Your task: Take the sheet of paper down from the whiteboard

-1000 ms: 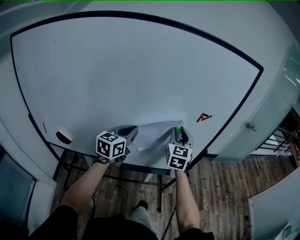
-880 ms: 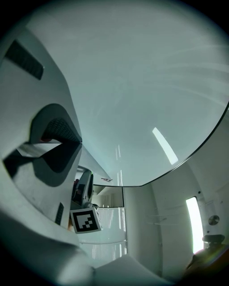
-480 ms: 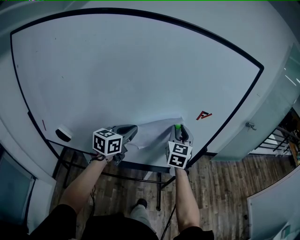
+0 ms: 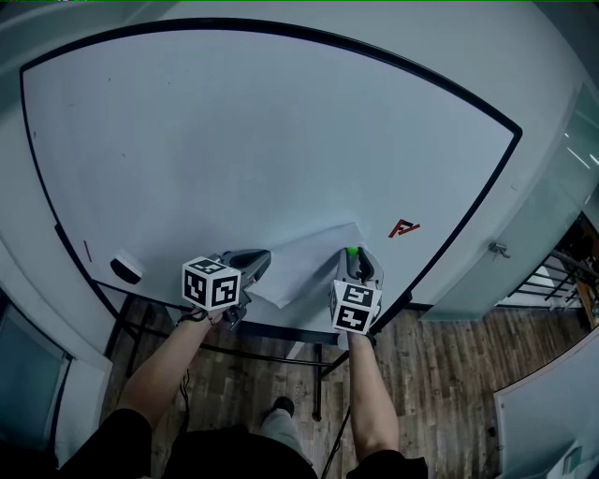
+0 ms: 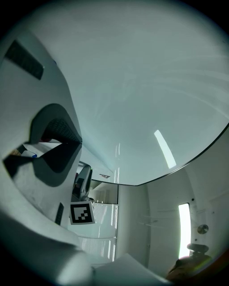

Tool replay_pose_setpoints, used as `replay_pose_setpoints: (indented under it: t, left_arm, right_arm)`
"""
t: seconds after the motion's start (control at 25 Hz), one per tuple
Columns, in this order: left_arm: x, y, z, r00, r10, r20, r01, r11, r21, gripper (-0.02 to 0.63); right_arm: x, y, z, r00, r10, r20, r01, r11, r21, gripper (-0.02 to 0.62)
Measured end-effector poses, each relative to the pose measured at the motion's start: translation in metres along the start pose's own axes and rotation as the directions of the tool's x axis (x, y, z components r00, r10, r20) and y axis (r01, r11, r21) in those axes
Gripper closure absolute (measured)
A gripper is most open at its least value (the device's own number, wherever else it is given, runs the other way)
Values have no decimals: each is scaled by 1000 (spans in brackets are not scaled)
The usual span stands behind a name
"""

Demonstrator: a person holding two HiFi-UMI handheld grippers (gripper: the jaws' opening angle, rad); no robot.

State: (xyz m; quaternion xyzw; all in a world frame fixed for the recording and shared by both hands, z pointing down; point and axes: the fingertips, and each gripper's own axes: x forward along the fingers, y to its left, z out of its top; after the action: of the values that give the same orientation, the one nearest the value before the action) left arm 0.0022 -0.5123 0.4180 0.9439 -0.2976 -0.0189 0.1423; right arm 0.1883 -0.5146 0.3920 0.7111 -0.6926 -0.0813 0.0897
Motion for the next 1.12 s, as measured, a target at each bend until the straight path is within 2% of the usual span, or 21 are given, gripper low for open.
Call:
replay_pose_setpoints:
  t: [1.12]
  left_arm:
    - [-16,10,-4,998,58,6,-58,998,-15,586]
  right_arm:
    - [-3,-8,-8,1000,0,-15,0,1000,-4,462]
